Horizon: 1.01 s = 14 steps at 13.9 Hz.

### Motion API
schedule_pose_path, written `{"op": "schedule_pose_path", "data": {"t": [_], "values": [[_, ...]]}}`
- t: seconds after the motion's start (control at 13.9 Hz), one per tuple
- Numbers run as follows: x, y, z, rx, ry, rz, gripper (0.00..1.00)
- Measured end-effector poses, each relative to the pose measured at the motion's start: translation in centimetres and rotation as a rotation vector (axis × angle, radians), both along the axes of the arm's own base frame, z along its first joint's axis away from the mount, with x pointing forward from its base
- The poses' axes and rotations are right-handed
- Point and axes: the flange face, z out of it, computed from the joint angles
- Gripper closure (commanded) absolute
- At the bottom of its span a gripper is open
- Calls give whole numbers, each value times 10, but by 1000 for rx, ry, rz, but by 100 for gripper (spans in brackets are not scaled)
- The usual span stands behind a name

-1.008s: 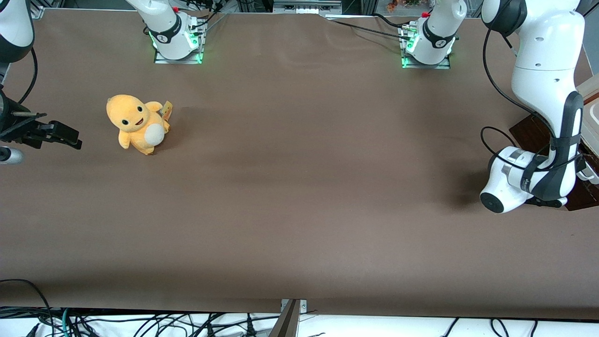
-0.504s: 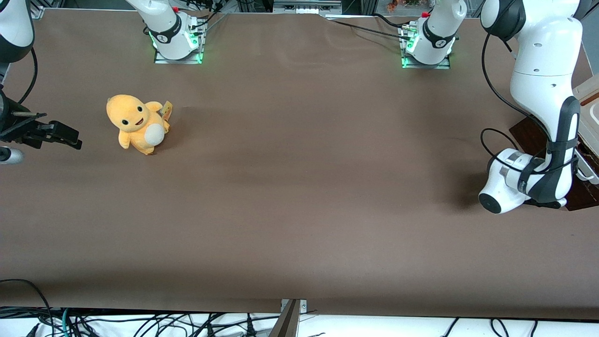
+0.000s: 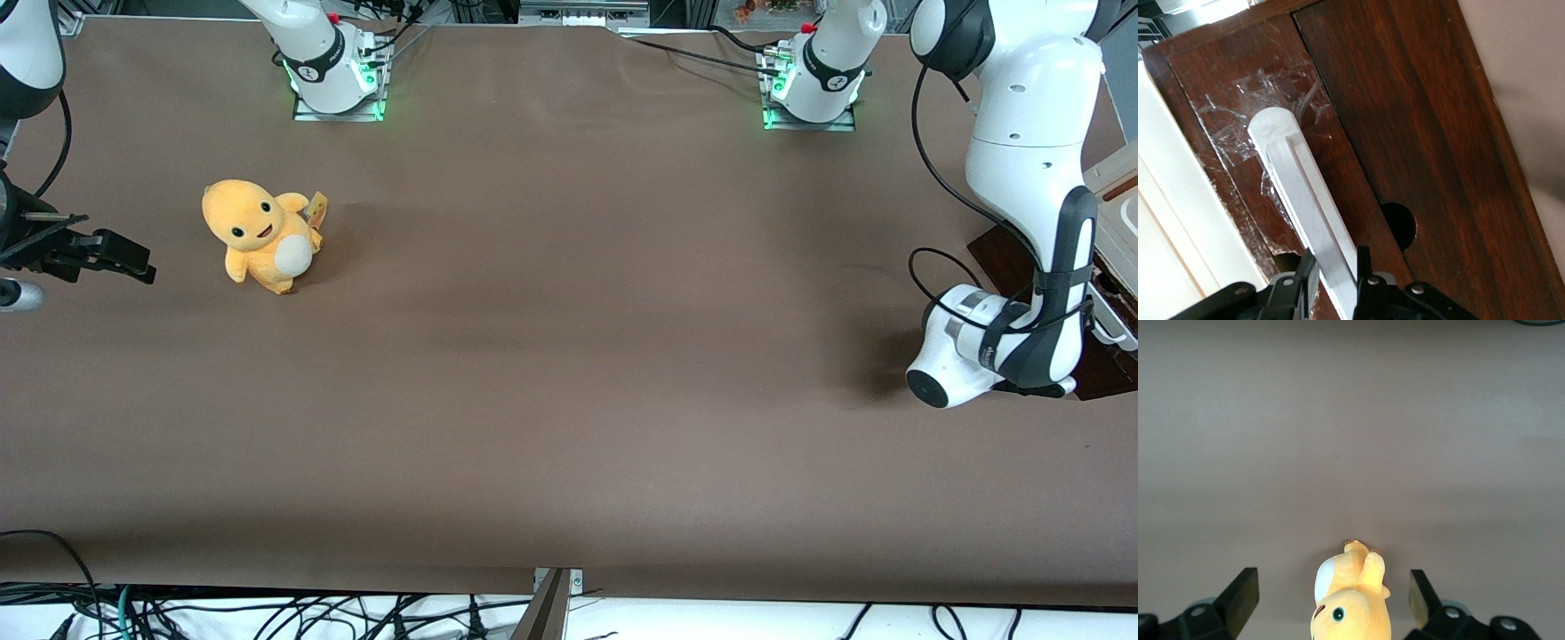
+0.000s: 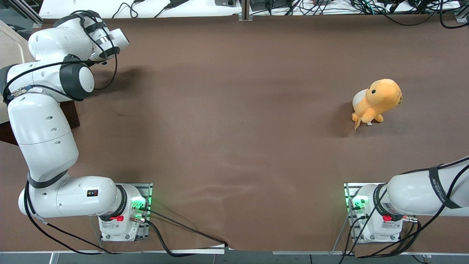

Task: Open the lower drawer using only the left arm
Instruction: 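Pull the handle outward from the cabinet with the left gripper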

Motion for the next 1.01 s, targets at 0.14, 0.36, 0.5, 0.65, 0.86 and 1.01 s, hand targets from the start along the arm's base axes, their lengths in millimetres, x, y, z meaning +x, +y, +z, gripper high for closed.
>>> {"op": "schedule_pose_path", "data": {"t": [0.14, 0.36, 0.5, 0.65, 0.86, 1.01], "values": [[3, -11, 0, 0, 0, -17, 82], [7, -27, 0, -3, 0, -40, 82], [11, -40, 1, -11, -8, -51, 82], [15, -52, 2, -21, -17, -59, 82], [20, -61, 4, -36, -28, -59, 82], [22, -65, 7, -49, -35, -52, 82]]}}
